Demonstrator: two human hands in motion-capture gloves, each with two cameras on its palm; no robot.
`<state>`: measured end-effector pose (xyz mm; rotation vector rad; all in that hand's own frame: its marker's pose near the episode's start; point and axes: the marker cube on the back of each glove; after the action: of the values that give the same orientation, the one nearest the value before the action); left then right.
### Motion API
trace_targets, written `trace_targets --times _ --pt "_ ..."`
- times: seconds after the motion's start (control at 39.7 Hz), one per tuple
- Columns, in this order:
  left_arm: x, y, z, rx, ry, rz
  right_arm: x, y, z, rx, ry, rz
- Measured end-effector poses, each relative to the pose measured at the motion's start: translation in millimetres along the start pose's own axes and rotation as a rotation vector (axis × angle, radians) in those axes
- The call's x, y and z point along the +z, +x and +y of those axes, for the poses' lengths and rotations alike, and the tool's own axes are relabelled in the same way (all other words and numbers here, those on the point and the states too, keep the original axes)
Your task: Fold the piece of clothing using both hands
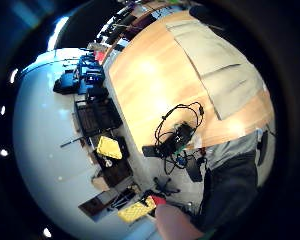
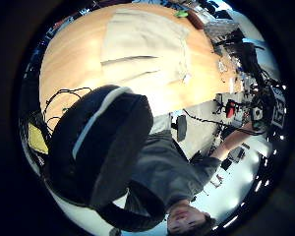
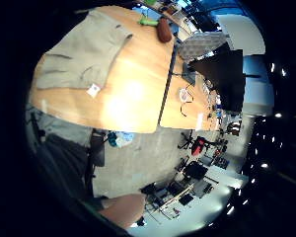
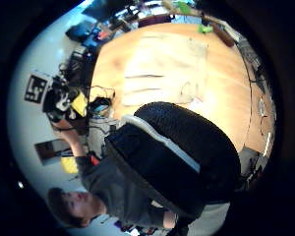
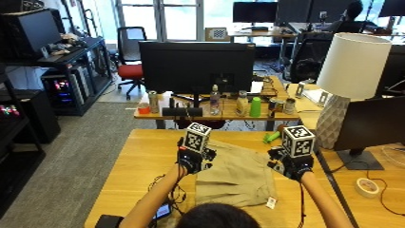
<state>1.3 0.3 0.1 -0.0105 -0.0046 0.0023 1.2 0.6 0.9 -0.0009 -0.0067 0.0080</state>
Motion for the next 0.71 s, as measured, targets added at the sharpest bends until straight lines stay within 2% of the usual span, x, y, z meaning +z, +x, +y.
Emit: trace_targets --times 0.15,0.71 --pt "-0.7 2.3 -2.0 -0.011 -0.003 -0.033 3.4 5.4 2.5 0.003 -0.008 -0.007" --pt "12.5 5.8 -3.8 0.0 0.0 -0.008 1.2 -1.7 5.2 -0.028 -0.036 0.029"
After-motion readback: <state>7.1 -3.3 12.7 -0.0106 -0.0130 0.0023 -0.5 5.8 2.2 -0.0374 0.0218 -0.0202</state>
